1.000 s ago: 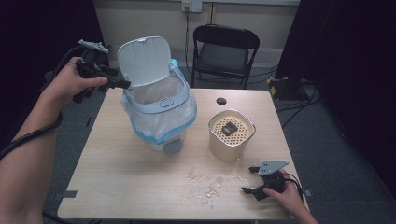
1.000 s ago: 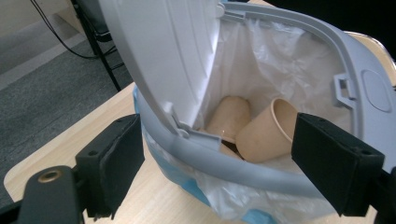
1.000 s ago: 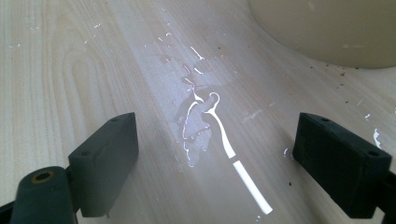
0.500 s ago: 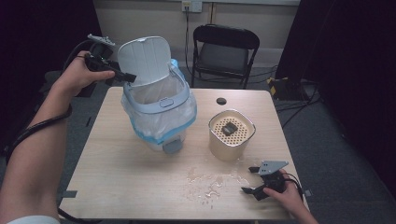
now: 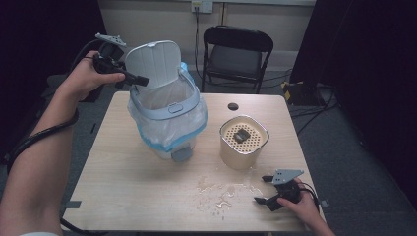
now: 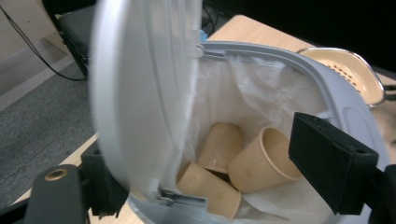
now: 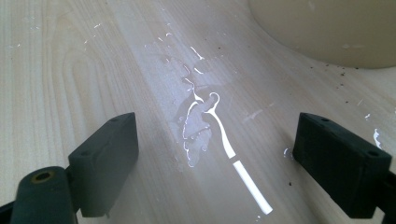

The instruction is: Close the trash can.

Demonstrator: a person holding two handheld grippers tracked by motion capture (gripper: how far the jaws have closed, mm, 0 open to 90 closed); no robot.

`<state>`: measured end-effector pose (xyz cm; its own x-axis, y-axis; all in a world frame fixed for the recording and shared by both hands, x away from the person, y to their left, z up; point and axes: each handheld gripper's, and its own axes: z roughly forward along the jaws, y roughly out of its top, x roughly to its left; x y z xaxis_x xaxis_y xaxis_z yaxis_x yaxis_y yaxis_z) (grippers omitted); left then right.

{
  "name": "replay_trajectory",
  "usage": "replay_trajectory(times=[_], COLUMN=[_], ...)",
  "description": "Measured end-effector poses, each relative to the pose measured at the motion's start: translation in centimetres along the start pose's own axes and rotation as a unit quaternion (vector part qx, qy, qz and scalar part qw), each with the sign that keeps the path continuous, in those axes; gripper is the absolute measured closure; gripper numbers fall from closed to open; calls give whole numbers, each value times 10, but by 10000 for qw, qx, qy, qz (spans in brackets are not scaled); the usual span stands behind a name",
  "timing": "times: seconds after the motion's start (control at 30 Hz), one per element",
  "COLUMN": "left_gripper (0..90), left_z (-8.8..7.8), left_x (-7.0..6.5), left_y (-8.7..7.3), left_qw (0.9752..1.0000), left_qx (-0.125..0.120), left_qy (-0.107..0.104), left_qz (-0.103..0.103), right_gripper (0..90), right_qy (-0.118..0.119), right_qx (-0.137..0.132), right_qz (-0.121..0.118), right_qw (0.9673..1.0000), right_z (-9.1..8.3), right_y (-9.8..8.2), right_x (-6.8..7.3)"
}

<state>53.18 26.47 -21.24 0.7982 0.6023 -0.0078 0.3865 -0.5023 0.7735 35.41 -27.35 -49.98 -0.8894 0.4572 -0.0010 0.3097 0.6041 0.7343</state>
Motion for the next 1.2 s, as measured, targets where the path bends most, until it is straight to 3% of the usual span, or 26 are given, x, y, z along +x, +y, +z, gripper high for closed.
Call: replay_trajectory(times=[0.07,0.2,0.43,0.67,0.8,0.9,1.0,1.2], left_gripper=[173,179,203,357,441,468,481,531], left_z=[0,-4,-6,0,3,8,12,23], left_x=[-8,-23,-48,-57,-59,-61,-62,-61], left_y=[3,9,16,16,15,14,14,10], left_qw=[9998,9997,9988,9985,9987,9981,9982,9983], left_qx=[117,-58,-41,117,174,347,323,297], left_qy=[6,-135,-302,-310,-317,-377,-420,-489], left_qz=[145,213,394,443,355,333,286,-78], right_gripper=[134,134,133,133,133,133,133,133], right_qy=[0,0,1,3,2,2,2,3], right_qx=[0,0,2,1,0,2,0,-1], right_qz=[2,0,1,-2,-2,1,-1,-1], right_qw=[10000,10000,10000,10000,10000,10000,10000,10000], right_z=[0,0,0,0,0,0,0,0], right_y=[0,0,0,0,0,0,0,0], right_x=[0,0,0,0,0,0,0,0])
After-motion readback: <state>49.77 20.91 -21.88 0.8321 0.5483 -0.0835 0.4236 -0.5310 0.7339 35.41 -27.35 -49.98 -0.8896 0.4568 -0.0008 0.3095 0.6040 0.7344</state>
